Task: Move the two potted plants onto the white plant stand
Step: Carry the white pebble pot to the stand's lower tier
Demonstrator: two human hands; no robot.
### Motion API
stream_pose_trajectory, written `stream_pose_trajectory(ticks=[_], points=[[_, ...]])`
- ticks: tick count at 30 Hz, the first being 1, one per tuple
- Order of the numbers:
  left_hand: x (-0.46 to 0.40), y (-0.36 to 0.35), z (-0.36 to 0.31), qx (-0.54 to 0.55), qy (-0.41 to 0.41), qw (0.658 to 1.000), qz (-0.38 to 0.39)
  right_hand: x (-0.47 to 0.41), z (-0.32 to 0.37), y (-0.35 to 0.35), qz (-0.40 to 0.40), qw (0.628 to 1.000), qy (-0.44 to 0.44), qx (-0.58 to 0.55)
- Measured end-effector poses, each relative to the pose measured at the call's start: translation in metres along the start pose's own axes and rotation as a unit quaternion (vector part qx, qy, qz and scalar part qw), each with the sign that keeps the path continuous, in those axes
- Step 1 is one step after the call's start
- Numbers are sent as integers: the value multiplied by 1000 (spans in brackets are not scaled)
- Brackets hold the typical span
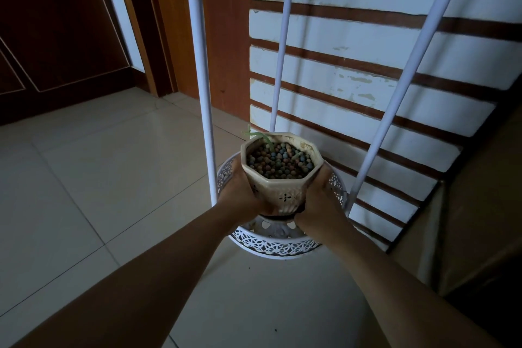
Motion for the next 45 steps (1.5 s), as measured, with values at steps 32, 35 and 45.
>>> stream_pose_trajectory(ticks=[32,35,45], points=[[22,1,-18,104,126,985,-56,1,-14,7,-51,931,-204,-300],[31,-2,-27,105,105,987,-52,10,-13,10,-37,917,-218,-331],[63,2,-77,85,133,987,18,50,12,50,-17,907,-284,-312]])
Point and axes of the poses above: each hand's wrist, its own x-axis away from the middle knuckle, its own y-axis out of the back of the hand, z = x × y, the point moved 9 cm from there along -x, towards the middle knuckle, and after that the axes turned 7 degrees about x, right-handed, at the moved point
